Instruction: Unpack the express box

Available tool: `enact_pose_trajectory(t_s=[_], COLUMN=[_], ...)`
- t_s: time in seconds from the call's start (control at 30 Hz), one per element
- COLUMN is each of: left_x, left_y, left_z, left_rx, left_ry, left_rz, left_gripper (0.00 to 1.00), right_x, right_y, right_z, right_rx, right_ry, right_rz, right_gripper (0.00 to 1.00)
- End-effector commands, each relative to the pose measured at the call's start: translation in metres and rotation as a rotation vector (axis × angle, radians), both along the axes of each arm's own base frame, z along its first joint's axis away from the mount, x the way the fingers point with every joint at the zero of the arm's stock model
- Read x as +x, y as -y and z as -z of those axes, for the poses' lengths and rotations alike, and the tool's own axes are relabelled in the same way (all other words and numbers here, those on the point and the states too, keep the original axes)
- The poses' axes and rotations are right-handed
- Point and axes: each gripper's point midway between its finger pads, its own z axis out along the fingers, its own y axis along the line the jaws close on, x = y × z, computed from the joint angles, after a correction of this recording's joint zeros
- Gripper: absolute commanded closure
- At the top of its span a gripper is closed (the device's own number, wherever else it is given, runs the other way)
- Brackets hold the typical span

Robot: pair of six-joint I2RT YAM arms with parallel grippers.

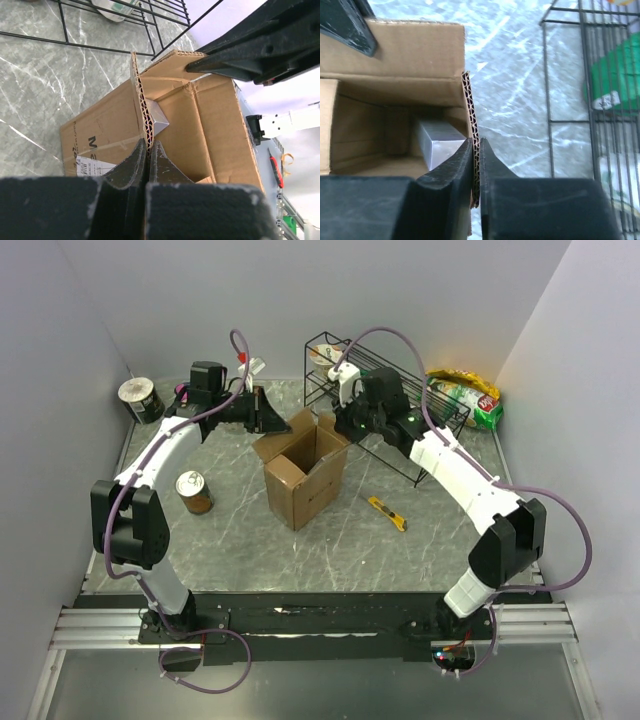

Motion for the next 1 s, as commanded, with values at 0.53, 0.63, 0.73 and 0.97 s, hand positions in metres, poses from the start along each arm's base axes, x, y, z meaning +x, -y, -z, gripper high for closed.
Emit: enact_pose_trajectory(t_s=[0.53, 0.63, 0.73, 0.97], left_x=[-0.038, -0.041, -0.041, -0.036], left_y=[-0.005, -0.005, -0.006, -0.009], left_z=[-0.030, -0.033, -0.035, -0.036], left_rx=[-0.052, -0.053, -0.043, -0.003], left_ry=[0.086, 0.083, 0.099, 0.111], left_rz=[0.143, 0.155, 0.160, 0.109], left_gripper=[0.99, 0.99, 0.99, 0.99], right_x=[0.003, 0.007, 0.008, 0.045], right_y=[0.046, 0.049, 0.051, 0.052], right_z=[0.081, 0.086, 0.088, 0.000], right_rx=[0.313, 0.278, 0.260, 0.262], right_ry=[-0.587, -0.574, -0.566, -0.260], right_rz=[0.171, 0.188, 0.186, 0.120], right_gripper=[0.85, 0.66, 0.54, 0.41])
